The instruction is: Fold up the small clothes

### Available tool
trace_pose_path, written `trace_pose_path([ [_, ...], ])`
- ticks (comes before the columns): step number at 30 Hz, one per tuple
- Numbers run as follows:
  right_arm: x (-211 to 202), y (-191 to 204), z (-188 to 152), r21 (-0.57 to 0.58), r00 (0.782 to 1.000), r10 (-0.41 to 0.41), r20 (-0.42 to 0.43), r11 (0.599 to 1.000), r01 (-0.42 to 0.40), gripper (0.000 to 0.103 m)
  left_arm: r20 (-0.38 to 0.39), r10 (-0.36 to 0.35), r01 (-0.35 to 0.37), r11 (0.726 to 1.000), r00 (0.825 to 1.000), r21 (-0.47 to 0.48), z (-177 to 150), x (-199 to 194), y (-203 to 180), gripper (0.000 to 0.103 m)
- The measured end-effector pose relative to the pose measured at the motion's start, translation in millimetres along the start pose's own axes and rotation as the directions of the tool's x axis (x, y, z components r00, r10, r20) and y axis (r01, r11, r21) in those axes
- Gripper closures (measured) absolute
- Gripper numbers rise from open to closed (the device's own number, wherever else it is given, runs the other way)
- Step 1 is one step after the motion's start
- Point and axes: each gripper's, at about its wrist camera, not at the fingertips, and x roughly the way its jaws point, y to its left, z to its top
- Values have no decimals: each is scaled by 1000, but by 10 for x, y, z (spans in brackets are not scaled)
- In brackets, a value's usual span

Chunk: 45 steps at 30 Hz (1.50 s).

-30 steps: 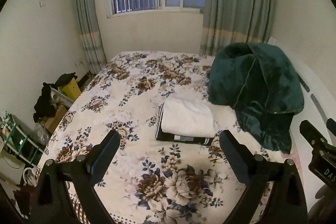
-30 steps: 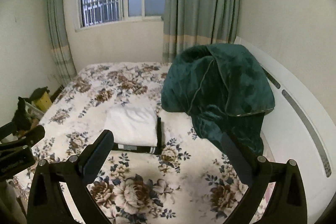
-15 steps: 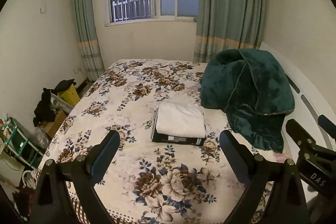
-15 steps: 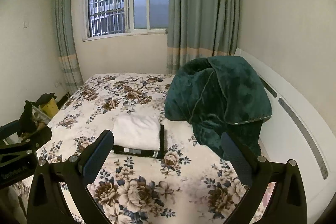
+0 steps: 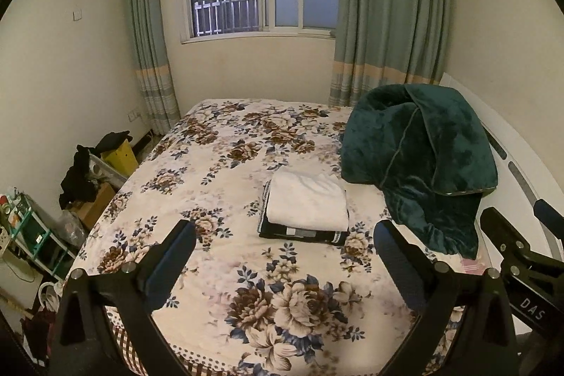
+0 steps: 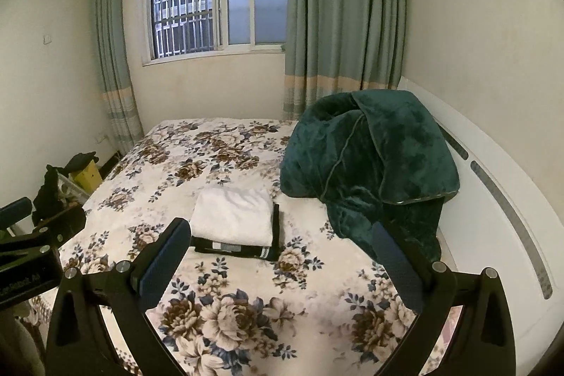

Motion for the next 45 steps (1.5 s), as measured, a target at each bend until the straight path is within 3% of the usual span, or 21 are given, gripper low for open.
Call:
trace_pose_path([
  [45,186,157,21,-22,1000,31,0,999,-31,0,8,19,-19,1000,1000,-6,41,32,67,0],
])
